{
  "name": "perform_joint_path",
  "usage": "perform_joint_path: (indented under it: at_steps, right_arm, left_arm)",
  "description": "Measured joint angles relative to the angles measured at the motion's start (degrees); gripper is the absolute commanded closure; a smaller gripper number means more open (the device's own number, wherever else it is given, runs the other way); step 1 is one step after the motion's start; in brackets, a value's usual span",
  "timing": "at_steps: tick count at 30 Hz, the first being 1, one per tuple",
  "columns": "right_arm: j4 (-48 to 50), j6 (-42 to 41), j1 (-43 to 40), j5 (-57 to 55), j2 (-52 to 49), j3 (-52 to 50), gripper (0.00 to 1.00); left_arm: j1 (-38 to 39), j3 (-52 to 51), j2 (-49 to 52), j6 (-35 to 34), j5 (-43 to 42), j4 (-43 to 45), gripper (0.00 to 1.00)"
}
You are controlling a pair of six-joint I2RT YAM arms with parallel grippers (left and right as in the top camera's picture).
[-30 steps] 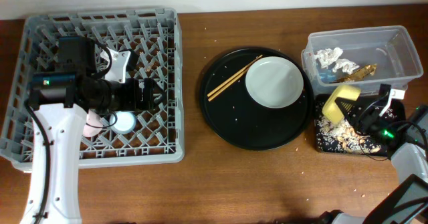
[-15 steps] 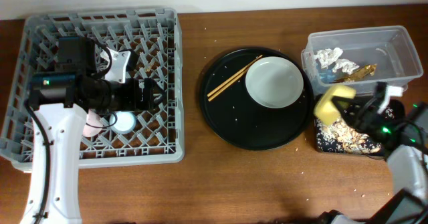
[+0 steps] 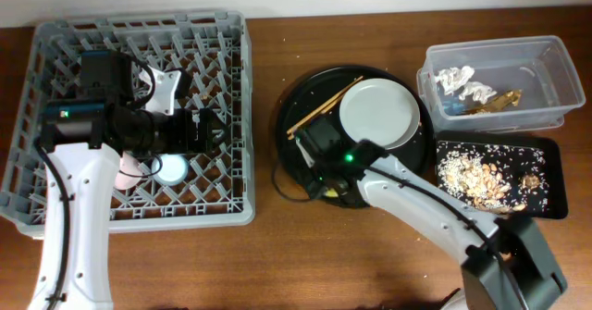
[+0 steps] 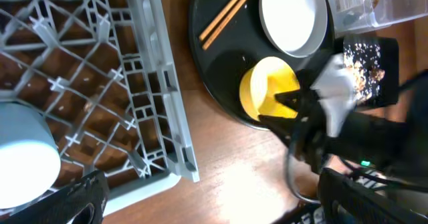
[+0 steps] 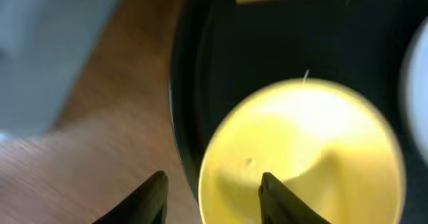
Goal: Sort waste into correct bins and load items into the dishwasher rack
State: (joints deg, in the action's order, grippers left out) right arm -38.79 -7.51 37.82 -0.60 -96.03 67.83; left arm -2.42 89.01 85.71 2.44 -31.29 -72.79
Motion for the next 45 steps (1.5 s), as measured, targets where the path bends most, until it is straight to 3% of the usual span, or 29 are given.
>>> perform_joint_path:
  at_steps: [4, 10, 12, 13, 17, 18, 21, 25, 31, 34, 36, 38, 45]
  right_arm:
    - [-14.3, -3.2, -4.5, 1.7, 0.3, 17.3, 0.52]
    - [-23.0, -10.0, -31.5, 20.0, 0.3, 18.3, 0.51]
    - [-28.0, -6.8, -35.2, 22.6, 0.2, 18.5, 0.45]
    - [-28.1, -5.8, -35.2, 22.8, 0.2, 18.5, 0.42]
    - [-27.5, -4.3, -35.2, 22.8, 0.2, 18.5, 0.37]
    - [-27.4, -4.3, -35.2, 22.7, 0.2, 18.5, 0.36]
    - [-27.8, -4.1, -35.2, 21.0, 0.2, 18.5, 0.36]
    - [-27.8, -4.1, -35.2, 20.1, 0.2, 18.5, 0.35]
    - [-27.7, -4.1, -35.2, 20.0, 0.2, 18.5, 0.35]
    - [-27.6, -4.1, -35.2, 20.0, 0.2, 18.5, 0.35]
    - [-27.6, -4.0, -35.2, 20.0, 0.2, 18.5, 0.35]
    - [-27.6, -4.1, -35.2, 20.0, 0.2, 18.5, 0.35]
    - [-27.0, -4.1, -35.2, 20.0, 0.2, 18.5, 0.35]
  left_arm:
    - [0.0, 0.0, 0.0, 0.0, 0.0, -0.1, 0.01]
    - [0.0, 0.0, 0.0, -0.9, -0.5, 1.1, 0.01]
    - [1.7, 0.0, 0.1, -1.5, -0.6, 10.6, 0.01]
    - [7.5, 0.2, 1.4, -1.6, 1.8, 12.9, 0.01]
    - [26.5, 0.3, 14.0, -1.8, 17.9, 32.3, 0.35]
    - [27.5, 0.2, 17.1, -1.8, 19.3, 37.1, 0.41]
    - [28.5, 0.6, 30.7, 0.0, 23.2, 47.9, 0.46]
    - [28.7, 0.5, 40.3, 1.0, 24.5, 51.6, 0.57]
    - [31.4, 0.9, 42.4, 2.6, 26.5, 53.5, 0.63]
    - [31.8, 2.6, 42.4, 3.0, 27.2, 49.5, 0.53]
    - [32.3, 3.5, 42.1, 3.9, 27.1, 47.1, 0.54]
    - [32.5, 3.5, 41.1, 5.8, 27.9, 47.3, 0.64]
    - [32.5, 3.6, 41.3, 11.6, 30.5, 50.1, 0.66]
